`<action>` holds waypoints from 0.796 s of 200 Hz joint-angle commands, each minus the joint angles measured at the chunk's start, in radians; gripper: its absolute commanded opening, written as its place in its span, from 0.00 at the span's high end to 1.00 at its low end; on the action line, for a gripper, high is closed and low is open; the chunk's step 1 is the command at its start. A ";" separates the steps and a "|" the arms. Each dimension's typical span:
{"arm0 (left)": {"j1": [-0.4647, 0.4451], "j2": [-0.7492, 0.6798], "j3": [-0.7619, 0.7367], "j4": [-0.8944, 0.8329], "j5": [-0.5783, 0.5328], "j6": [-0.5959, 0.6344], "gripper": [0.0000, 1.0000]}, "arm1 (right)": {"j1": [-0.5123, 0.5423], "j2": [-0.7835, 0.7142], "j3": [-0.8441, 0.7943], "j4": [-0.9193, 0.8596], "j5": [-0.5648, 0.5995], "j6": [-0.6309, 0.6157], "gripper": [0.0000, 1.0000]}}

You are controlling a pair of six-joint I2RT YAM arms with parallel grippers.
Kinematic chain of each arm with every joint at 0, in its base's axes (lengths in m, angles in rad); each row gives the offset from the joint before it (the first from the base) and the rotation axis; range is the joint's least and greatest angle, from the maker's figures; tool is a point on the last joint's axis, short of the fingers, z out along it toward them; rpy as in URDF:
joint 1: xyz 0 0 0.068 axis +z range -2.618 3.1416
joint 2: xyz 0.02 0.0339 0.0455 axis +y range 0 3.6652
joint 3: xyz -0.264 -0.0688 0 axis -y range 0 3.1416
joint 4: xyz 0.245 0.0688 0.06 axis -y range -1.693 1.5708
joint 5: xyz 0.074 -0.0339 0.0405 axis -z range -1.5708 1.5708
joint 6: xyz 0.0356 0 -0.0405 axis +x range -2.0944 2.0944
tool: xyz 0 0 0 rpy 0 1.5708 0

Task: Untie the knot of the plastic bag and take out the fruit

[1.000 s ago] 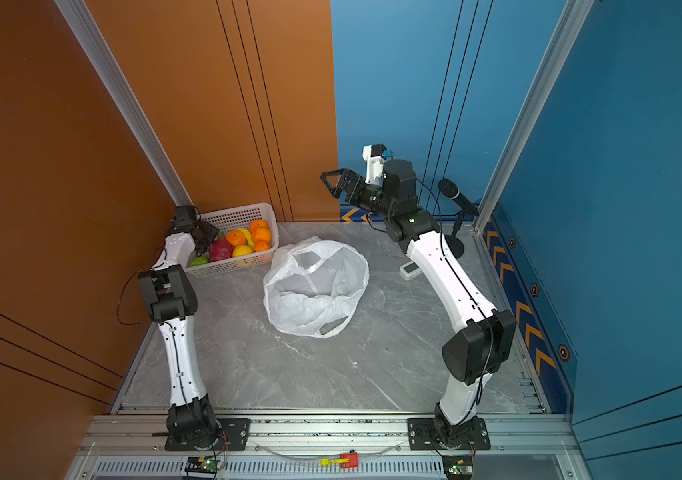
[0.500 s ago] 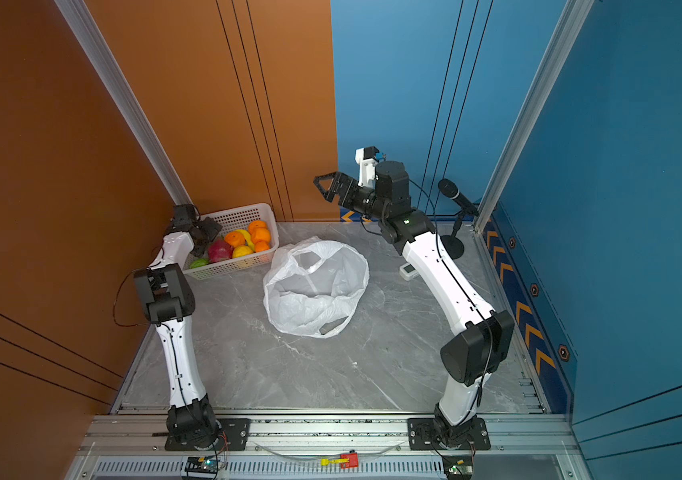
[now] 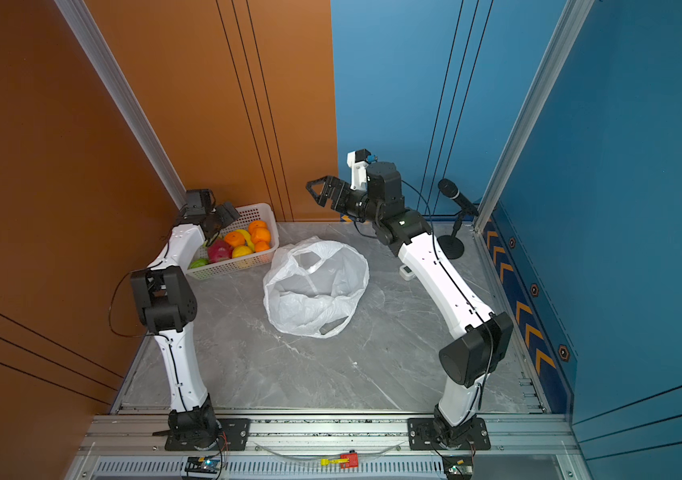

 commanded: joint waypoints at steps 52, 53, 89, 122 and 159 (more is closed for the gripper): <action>-0.200 -0.494 -0.476 0.212 -0.053 0.247 0.03 | -0.057 -0.247 -0.339 -0.026 0.326 -0.088 0.00; -0.204 -0.499 -0.484 0.215 -0.054 0.249 0.02 | -0.059 -0.251 -0.346 -0.025 0.330 -0.089 0.00; -0.284 -0.727 -0.748 0.303 -0.100 0.329 0.02 | -0.115 -0.396 -0.597 -0.012 0.473 -0.164 0.00; -0.307 -0.927 -1.002 0.356 -0.125 0.391 0.03 | -0.171 -0.546 -0.870 0.069 0.572 -0.257 0.00; -0.304 -1.123 -1.237 0.339 -0.211 0.439 0.03 | -0.210 -0.705 -1.201 0.225 0.669 -0.423 0.00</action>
